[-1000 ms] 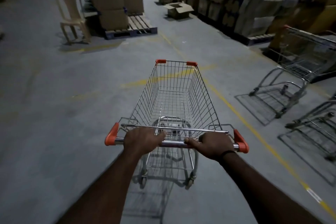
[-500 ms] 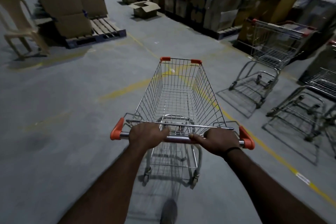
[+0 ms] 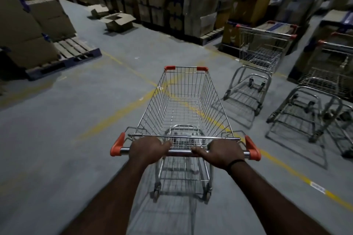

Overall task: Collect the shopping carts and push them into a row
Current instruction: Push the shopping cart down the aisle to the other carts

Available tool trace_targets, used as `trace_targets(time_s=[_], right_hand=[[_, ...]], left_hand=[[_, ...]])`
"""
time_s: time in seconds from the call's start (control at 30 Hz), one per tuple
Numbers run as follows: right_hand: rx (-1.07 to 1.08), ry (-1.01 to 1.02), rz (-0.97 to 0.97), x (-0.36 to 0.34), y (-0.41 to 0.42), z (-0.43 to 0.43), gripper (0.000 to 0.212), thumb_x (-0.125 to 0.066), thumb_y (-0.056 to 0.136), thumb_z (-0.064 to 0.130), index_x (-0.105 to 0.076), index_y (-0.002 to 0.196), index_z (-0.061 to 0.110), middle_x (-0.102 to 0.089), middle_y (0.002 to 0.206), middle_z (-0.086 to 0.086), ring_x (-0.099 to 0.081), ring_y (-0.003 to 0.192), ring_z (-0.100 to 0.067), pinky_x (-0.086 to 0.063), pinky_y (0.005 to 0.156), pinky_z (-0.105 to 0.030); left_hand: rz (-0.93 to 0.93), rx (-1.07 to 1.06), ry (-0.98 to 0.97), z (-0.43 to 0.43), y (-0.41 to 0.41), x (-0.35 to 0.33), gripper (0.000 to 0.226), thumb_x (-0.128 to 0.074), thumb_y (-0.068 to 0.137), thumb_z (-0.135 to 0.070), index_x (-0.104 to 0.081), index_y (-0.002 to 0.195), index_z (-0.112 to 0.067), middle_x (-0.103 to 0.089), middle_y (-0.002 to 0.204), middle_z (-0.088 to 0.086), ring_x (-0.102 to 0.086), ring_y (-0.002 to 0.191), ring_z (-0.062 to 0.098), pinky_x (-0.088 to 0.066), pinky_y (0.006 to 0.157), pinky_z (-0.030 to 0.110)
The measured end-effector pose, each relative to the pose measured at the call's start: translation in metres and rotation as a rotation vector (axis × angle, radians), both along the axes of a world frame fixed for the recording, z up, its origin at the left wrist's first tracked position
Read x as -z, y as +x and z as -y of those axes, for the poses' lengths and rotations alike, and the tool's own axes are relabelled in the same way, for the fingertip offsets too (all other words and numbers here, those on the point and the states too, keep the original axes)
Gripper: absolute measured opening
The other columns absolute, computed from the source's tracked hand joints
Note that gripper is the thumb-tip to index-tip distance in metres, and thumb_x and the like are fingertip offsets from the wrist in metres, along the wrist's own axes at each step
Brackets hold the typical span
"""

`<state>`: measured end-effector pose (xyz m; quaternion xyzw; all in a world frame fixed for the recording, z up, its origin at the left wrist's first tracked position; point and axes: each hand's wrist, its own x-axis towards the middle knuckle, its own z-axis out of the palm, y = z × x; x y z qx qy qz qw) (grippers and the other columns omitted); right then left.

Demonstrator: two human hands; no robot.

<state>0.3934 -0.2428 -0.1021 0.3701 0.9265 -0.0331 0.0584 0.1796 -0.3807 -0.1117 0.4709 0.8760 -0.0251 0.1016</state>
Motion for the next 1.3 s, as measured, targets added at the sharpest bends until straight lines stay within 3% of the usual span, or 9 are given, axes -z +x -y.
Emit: trace_targets(time_s=[0.1, 0.27, 0.43, 0.53, 0.6, 0.73, 0.9, 1.07, 1.3], right_hand=[[0.007, 0.006, 0.0, -0.002, -0.014, -0.026, 0.089, -0.017, 0.081, 0.092, -0.063, 0.066, 0.018, -0.06, 0.068, 0.001, -0.066, 0.076, -0.022, -0.05, 0.07, -0.032], [0.003, -0.033, 0.025, 0.002, -0.046, -0.072, 0.091, -0.011, 0.081, 0.091, -0.068, 0.075, 0.019, -0.062, 0.07, 0.003, -0.063, 0.076, -0.02, -0.048, 0.072, -0.032], [0.03, -0.08, -0.041, 0.001, -0.091, -0.109, 0.078, -0.022, 0.09, 0.081, -0.07, 0.085, 0.019, -0.064, 0.077, 0.0, -0.064, 0.083, -0.023, -0.044, 0.073, -0.033], [0.069, -0.133, -0.007, -0.001, -0.115, -0.146, 0.084, -0.021, 0.087, 0.086, -0.066, 0.073, 0.016, -0.058, 0.07, 0.0, -0.065, 0.083, -0.026, -0.047, 0.076, -0.034], [0.102, -0.188, 0.021, -0.002, -0.132, -0.174, 0.091, -0.017, 0.08, 0.093, -0.064, 0.069, 0.016, -0.064, 0.077, -0.004, -0.066, 0.088, -0.027, -0.049, 0.081, -0.036], [0.135, -0.228, 0.035, -0.001, -0.166, -0.234, 0.119, -0.006, 0.057, 0.106, -0.073, 0.084, 0.012, -0.071, 0.093, -0.009, -0.066, 0.094, -0.029, -0.05, 0.086, -0.038], [0.167, -0.184, 0.041, 0.001, -0.206, -0.298, 0.12, -0.009, 0.055, 0.108, -0.075, 0.097, 0.016, -0.073, 0.104, -0.01, -0.067, 0.099, -0.03, -0.052, 0.088, -0.039], [0.214, -0.162, 0.051, -0.004, -0.234, -0.349, 0.096, -0.021, 0.065, 0.103, -0.065, 0.076, 0.018, -0.073, 0.095, -0.006, -0.067, 0.093, -0.026, -0.051, 0.085, -0.038], [0.259, -0.193, 0.048, -0.008, -0.275, -0.439, 0.087, -0.024, 0.064, 0.103, -0.049, 0.059, 0.021, -0.072, 0.092, -0.007, -0.067, 0.091, -0.027, -0.049, 0.08, -0.036]], left_hand=[[-0.017, 0.025, -0.001, -0.032, -0.02, 0.003, 0.086, -0.016, 0.086, -0.086, -0.067, 0.07, -0.019, -0.061, 0.071, -0.003, -0.061, 0.074, 0.019, -0.05, 0.077, 0.033], [-0.013, 0.068, -0.008, -0.082, -0.05, 0.001, 0.077, -0.02, 0.09, -0.082, -0.058, 0.065, -0.02, -0.063, 0.075, -0.001, -0.061, 0.077, 0.02, -0.051, 0.081, 0.034], [-0.045, 0.085, 0.018, -0.138, -0.089, 0.003, 0.079, -0.022, 0.089, -0.081, -0.067, 0.074, -0.018, -0.066, 0.079, 0.0, -0.064, 0.08, 0.022, -0.052, 0.08, 0.034], [-0.042, 0.1, 0.049, -0.177, -0.114, 0.006, 0.08, -0.019, 0.086, -0.08, -0.066, 0.071, -0.017, -0.065, 0.075, 0.0, -0.064, 0.074, 0.021, -0.053, 0.078, 0.033], [-0.04, 0.126, 0.07, -0.204, -0.13, 0.008, 0.079, -0.021, 0.088, -0.079, -0.066, 0.072, -0.017, -0.066, 0.077, 0.001, -0.064, 0.076, 0.021, -0.052, 0.077, 0.031], [-0.049, 0.181, 0.099, -0.266, -0.163, 0.008, 0.075, -0.025, 0.093, -0.075, -0.071, 0.086, -0.016, -0.07, 0.091, 0.004, -0.066, 0.09, 0.025, -0.045, 0.076, 0.032], [-0.054, 0.236, 0.102, -0.341, -0.205, 0.009, 0.078, -0.022, 0.093, -0.076, -0.072, 0.093, -0.016, -0.072, 0.1, 0.004, -0.067, 0.097, 0.027, -0.045, 0.078, 0.034], [-0.059, 0.261, 0.113, -0.401, -0.235, 0.006, 0.076, -0.022, 0.095, -0.075, -0.072, 0.089, -0.019, -0.072, 0.096, 0.004, -0.067, 0.095, 0.027, -0.041, 0.073, 0.033], [-0.057, 0.268, 0.138, -0.496, -0.278, 0.006, 0.074, -0.023, 0.095, -0.073, -0.073, 0.091, -0.019, -0.072, 0.095, 0.004, -0.068, 0.096, 0.028, -0.046, 0.077, 0.033]])
